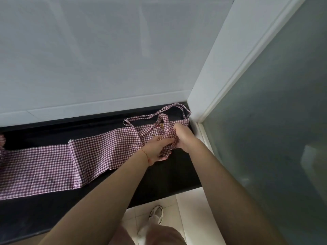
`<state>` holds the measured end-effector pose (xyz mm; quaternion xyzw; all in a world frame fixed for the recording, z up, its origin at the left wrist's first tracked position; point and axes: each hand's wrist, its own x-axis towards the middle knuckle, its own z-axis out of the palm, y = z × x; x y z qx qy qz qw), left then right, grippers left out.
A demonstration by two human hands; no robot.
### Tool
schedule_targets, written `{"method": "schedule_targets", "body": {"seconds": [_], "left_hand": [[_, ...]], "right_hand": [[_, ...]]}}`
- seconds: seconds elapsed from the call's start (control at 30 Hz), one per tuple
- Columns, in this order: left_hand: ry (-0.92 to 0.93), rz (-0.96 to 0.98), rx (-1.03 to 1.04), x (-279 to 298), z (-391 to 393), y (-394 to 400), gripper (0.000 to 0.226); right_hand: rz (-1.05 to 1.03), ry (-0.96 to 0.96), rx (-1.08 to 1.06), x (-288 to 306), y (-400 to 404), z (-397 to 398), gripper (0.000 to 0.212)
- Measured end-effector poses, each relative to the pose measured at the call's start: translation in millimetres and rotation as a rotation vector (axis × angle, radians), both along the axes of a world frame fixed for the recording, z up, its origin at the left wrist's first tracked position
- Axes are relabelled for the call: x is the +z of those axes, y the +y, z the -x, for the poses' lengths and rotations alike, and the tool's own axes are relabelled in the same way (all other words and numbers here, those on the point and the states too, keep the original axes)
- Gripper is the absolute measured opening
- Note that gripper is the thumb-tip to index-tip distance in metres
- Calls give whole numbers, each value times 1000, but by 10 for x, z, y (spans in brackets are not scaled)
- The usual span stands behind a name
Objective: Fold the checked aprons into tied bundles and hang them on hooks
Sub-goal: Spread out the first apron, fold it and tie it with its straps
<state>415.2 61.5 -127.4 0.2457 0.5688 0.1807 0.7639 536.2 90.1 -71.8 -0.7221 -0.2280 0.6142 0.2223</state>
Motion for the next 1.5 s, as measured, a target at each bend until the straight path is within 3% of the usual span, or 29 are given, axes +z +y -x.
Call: {"method": "schedule_targets", "body": {"seconds": [0.03, 0.1, 0.17, 0.2, 0.27, 0.37, 0.43, 0.5, 0.63, 0.77, 0.93, 1.07, 1.13, 1.3, 1.43, 1.5], "left_hand": [[59, -36, -12, -20, -12, 19, 45], [133, -80, -27, -39, -18, 61, 35], [144, -124, -58, 38, -21, 75, 30], [169, -181, -109, 75, -17, 87, 29], [200, -306, -237, 151, -17, 72, 39], [175, -408, -347, 224, -24, 39, 51], [180, -460, -379, 236, -9, 44, 48], [201, -506, -369, 231, 8, 61, 45], [235, -541, -223, 180, 67, 124, 36], [222, -392, -57, 162, 124, 170, 30], [85, -186, 57, 156, 182, 202, 24], [29, -107, 75, 146, 182, 220, 23], [18, -88, 86, 114, 166, 224, 23], [137, -27, 215, -3, 173, 258, 16], [169, 30, 210, -107, 231, 245, 9], [188, 76, 157, -98, 241, 236, 19]], "right_hand": [[13, -19, -12, 14, 9, -40, 27], [-55, -337, 161, -61, 29, -135, 23], [-307, -744, 359, -178, 49, -220, 17], [-443, -822, 396, -203, 72, -237, 17], [-572, -746, 467, -242, 157, -228, 21], [-479, -563, 641, -285, 289, -184, 34], [-377, -539, 757, -307, 339, -178, 31], [-249, -598, 923, -304, 368, -195, 30], [-148, -811, 909, -260, 405, -273, 37], [-249, -901, 942, -209, 418, -319, 46], [-284, -612, 1004, -114, 361, -382, 70], [-237, -499, 1157, -165, 284, -430, 90], [-258, -546, 1226, -249, 254, -423, 89], [-295, -899, 1287, -367, 180, -416, 37], [-228, -1162, 1477, -431, 78, -441, 35], [-249, -1174, 1475, -473, 20, -402, 42]]}}
